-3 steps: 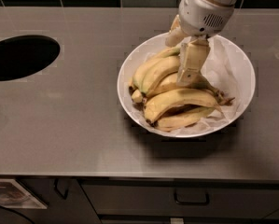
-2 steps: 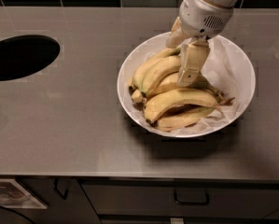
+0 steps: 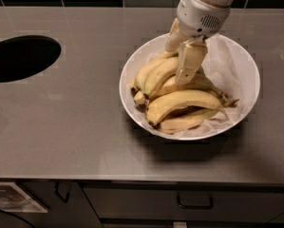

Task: Pick banana from white bowl

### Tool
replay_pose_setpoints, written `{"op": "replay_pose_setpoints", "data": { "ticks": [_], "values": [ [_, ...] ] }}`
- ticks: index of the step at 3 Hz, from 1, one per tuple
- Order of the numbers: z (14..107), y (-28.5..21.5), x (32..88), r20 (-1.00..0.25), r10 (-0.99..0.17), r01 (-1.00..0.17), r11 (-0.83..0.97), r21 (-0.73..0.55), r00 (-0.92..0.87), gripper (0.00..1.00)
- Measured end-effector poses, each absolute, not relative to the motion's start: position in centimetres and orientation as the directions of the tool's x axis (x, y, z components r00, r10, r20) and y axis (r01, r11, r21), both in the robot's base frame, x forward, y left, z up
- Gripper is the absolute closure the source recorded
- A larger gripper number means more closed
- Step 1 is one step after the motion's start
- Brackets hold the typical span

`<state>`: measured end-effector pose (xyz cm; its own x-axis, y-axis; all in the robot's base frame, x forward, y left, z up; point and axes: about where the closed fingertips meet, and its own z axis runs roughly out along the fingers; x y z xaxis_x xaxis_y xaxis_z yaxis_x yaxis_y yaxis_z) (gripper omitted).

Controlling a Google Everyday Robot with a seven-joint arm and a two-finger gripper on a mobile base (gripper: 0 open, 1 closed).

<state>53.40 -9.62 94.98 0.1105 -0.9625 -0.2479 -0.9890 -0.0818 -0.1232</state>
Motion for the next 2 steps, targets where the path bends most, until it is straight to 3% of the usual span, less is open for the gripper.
{"op": "replay_pose_setpoints", "data": {
  "ticks": [2],
  "values": [
    [94.9,-9.06,53.55,-0.237,-0.964,-0.989,-0.091,-0.119,0.117,0.4]
  ]
}}
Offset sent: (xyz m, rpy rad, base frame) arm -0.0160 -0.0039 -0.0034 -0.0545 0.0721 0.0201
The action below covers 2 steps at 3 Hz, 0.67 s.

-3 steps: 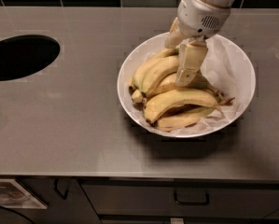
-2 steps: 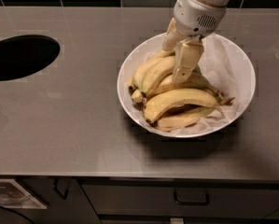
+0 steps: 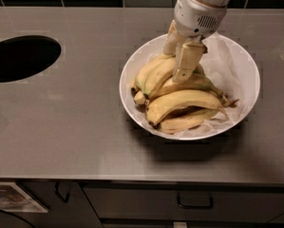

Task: Pick banana from white bowl

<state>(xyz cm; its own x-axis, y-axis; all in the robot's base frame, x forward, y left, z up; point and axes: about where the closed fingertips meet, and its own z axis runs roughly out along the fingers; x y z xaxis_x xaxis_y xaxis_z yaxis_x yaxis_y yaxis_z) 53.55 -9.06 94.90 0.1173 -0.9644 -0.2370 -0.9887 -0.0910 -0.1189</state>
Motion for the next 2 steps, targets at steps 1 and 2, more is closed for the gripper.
{"op": "replay_pose_setpoints", "data": {
  "ticks": [1,2],
  "values": [
    [94.92,-8.99,53.53,-0.235,-0.965,-0.989,-0.092,-0.119,0.118,0.45],
    [94.89,-8.91,53.53,-0.233,-0.965,-0.989,-0.094,-0.118,0.12,0.52]
  ]
}}
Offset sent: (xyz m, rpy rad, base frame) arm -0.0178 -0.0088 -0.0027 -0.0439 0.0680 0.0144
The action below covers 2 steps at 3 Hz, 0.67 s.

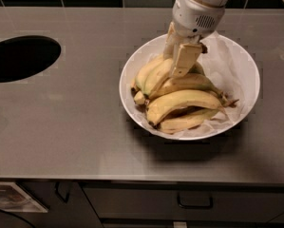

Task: Pick banana from white bowl

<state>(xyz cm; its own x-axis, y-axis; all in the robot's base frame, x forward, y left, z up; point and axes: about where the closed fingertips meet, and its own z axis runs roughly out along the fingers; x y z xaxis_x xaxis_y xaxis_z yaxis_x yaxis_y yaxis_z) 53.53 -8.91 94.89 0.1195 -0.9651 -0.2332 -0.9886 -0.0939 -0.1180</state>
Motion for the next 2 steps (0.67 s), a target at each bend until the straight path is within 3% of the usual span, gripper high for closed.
{"op": "replay_pose_setpoints", "data": {
  "ticks": [2],
  "values": [
    [94.77,-8.9,53.54,-0.233,-0.965,-0.989,-0.095,-0.116,0.12,0.94]
  ]
}}
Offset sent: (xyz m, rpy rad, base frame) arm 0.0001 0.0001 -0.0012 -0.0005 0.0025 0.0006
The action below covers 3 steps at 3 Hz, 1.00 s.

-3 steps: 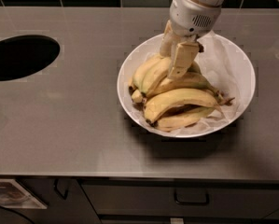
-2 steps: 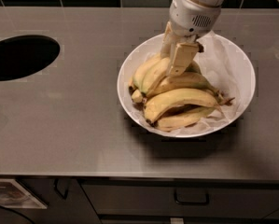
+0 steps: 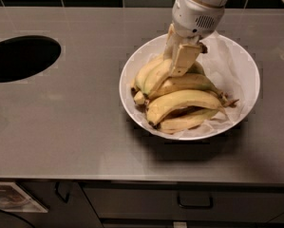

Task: Pick banana from white bowl

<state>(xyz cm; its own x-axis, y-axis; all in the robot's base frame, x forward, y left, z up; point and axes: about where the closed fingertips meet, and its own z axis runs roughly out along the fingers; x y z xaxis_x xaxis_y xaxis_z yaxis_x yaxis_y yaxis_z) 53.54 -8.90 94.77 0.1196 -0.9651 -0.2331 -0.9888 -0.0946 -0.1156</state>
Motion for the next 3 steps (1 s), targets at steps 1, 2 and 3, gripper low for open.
{"op": "replay_pose_setpoints", "data": {
  "ticks": [1,2,3],
  "values": [
    [95.1,-8.6,53.9,-0.247,-0.961,-0.985,-0.093,-0.148,0.128,1.0],
    [96.9,-8.2,52.6,-0.254,-0.953,-0.97,-0.108,-0.219,0.163,1.0],
    [99.5,-8.2,50.5,-0.256,-0.945,-0.947,-0.125,-0.294,0.204,1.0]
  ]
}}
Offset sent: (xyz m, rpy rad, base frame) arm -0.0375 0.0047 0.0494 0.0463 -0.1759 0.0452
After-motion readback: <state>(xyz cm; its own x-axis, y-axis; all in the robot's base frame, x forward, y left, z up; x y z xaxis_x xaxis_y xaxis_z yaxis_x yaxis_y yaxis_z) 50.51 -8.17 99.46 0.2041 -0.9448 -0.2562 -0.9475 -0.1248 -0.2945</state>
